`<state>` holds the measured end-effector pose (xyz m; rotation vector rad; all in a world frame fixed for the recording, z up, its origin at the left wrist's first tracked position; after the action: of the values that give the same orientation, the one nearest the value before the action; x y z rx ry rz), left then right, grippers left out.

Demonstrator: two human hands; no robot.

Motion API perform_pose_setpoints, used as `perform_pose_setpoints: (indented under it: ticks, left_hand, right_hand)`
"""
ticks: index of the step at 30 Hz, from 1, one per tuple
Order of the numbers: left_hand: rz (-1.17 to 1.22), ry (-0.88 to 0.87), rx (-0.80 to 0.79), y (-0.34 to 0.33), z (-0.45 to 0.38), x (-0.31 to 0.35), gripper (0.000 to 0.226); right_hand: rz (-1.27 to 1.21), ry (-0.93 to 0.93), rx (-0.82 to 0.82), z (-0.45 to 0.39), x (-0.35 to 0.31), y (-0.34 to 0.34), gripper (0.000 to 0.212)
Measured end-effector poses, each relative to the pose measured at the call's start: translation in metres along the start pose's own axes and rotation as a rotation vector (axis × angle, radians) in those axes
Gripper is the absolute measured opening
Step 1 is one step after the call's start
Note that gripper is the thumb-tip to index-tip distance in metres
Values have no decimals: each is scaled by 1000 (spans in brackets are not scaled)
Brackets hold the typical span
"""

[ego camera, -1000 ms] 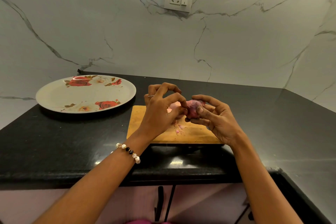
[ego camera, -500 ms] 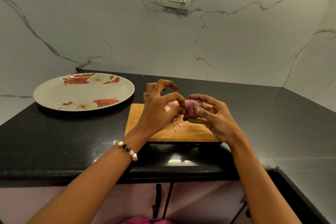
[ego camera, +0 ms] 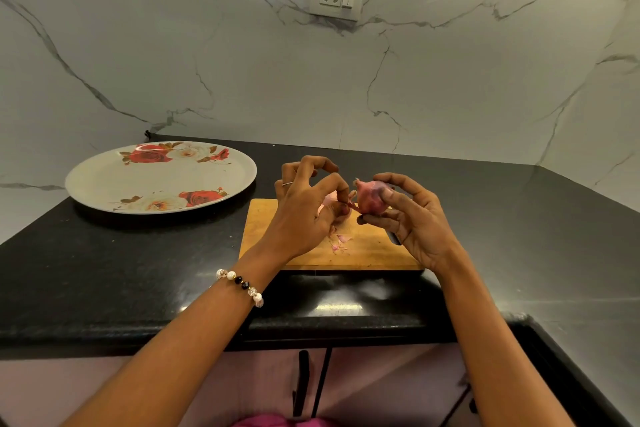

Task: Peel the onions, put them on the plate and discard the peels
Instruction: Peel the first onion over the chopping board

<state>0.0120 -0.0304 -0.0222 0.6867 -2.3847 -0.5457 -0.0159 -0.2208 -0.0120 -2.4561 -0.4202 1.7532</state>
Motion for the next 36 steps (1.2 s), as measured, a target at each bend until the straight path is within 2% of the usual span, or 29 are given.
perform_pose_setpoints:
  ticks: [6,11,17,22,27,32,36]
  left_hand:
    - [-73,52,92,0,-2,-3,19]
    - [-50,62,148,0,-3,-4,9]
    - [-1,-9,80,3,0,1,11]
    - [-9,-11,113,3,0,1,14]
    - [1,-53,131,2,-1,2,18]
    - [96,-91,20,0,-2,3,18]
    - [110,-100,29,0,-2,4,19]
  right_hand:
    - [-44,38,28,-2,1,5,23]
    - [82,14,2,-3,3,9,29]
    - [97,3,6,-3,4,9,35]
    - [123,48,-50,-2,5,9,39]
    - [292,112,-77,0,4,7,48]
    - [391,168,-76,-1,5,8,54]
    - [406,189,-109,-2,6,6,55]
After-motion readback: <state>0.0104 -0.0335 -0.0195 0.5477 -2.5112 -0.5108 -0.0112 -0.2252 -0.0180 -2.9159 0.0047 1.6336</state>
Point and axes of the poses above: each hand's wrist, its own z-axis away from the middle knuckle, its own y-axis out of the back of the hand, x = y × z, the point moved 1 cm from there along -z, towards the middle knuckle, and after that the axes turned 3 degrees about y, right-handed, at the moved point
